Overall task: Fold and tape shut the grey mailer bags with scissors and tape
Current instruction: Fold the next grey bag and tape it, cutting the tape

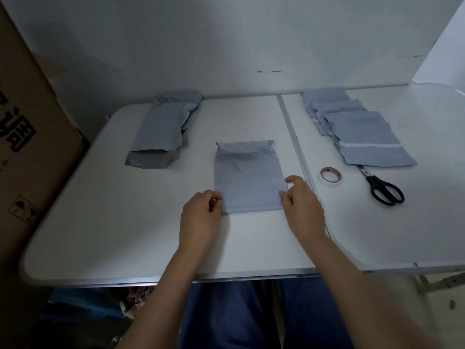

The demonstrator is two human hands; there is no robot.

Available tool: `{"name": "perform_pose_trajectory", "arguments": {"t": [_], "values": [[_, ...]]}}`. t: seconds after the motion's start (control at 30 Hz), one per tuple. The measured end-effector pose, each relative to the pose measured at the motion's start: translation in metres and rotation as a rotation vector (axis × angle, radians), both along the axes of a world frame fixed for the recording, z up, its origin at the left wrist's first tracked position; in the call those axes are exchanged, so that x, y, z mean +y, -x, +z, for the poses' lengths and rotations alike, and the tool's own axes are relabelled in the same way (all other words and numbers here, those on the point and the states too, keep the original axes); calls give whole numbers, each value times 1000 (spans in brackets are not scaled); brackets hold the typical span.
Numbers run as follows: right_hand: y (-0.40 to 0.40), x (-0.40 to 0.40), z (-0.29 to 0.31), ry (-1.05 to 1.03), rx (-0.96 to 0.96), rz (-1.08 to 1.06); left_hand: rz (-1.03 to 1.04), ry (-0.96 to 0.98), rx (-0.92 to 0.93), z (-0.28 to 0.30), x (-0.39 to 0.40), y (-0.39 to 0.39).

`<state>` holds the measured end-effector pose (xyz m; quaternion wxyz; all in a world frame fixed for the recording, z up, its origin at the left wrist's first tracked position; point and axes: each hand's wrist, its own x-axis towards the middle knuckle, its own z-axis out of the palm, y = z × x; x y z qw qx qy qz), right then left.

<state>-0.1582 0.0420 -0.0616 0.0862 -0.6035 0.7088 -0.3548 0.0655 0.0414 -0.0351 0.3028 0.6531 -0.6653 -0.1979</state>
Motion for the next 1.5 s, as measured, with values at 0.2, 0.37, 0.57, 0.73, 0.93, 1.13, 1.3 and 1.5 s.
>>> {"name": "perform_pose_trajectory", "arguments": {"t": [0.2,0.37,0.57,0.73,0.93,1.13,1.3,1.5], "values": [[-1,1,-2,32,65,12,-12,-1,-17,1,-1,0],[-2,2,-2,38,98,5,-11,20,-43,1,2,2],[-2,3,-1,70,130,-16,-8,33,-55,-1,3,2],[-2,3,1,58,134,-30,-35,81,-84,-7,4,-2],[-3,4,4,10,164,-40,-162,175,-281,-12,0,-6],[-13,7,21,80,201,14,-175,151,-319,-12,2,-10],[-72,32,24,72,275,425,-153,138,-324,-14,0,-9],[-78,44,12,-111,365,442,-170,114,-321,-15,0,-9]]}}
